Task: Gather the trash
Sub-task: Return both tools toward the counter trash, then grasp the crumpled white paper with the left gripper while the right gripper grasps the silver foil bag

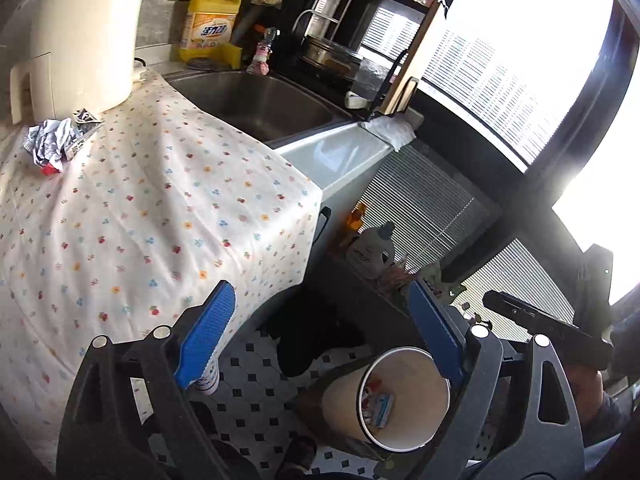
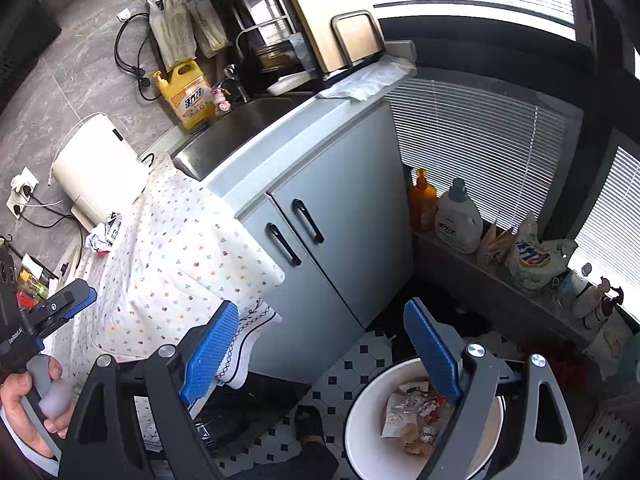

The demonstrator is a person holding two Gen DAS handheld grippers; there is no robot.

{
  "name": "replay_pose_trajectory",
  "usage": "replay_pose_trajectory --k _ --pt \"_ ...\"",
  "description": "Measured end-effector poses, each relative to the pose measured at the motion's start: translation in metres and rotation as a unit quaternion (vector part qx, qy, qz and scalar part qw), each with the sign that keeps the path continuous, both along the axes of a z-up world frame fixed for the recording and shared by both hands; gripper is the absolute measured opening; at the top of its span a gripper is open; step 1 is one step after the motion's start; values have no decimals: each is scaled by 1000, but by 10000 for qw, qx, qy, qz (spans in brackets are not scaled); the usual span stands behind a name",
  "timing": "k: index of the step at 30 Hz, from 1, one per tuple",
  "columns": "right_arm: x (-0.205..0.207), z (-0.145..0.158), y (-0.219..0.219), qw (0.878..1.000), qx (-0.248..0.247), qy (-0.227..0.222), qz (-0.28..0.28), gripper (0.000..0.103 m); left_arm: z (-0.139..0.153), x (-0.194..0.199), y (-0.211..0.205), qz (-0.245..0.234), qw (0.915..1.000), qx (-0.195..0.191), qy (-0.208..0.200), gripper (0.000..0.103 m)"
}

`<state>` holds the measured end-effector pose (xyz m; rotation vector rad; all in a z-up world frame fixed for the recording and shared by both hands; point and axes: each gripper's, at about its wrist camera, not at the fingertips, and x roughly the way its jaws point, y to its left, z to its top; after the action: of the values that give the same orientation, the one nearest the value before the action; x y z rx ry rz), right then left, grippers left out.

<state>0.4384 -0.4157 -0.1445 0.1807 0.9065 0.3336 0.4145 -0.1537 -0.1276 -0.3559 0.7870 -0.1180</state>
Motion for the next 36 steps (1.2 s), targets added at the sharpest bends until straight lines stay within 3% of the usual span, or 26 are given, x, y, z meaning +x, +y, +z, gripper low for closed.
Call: replay_pose_trajectory --k 13,22,29,36 --pt "30 17 128 9986 -131 -168 474 87 11 5 134 858 9956 -45 -364 87" --pt "46 19 192 9982 -210 -228 510 88 7 17 216 1227 9913 -43 -475 87" --pt "51 15 230 9980 -341 -233 472 88 -6 36 268 1356 9895 -232 -453 66" --pt "56 11 250 9978 -519 -169 379 88 -22 59 311 1513 9872 -363 -353 65"
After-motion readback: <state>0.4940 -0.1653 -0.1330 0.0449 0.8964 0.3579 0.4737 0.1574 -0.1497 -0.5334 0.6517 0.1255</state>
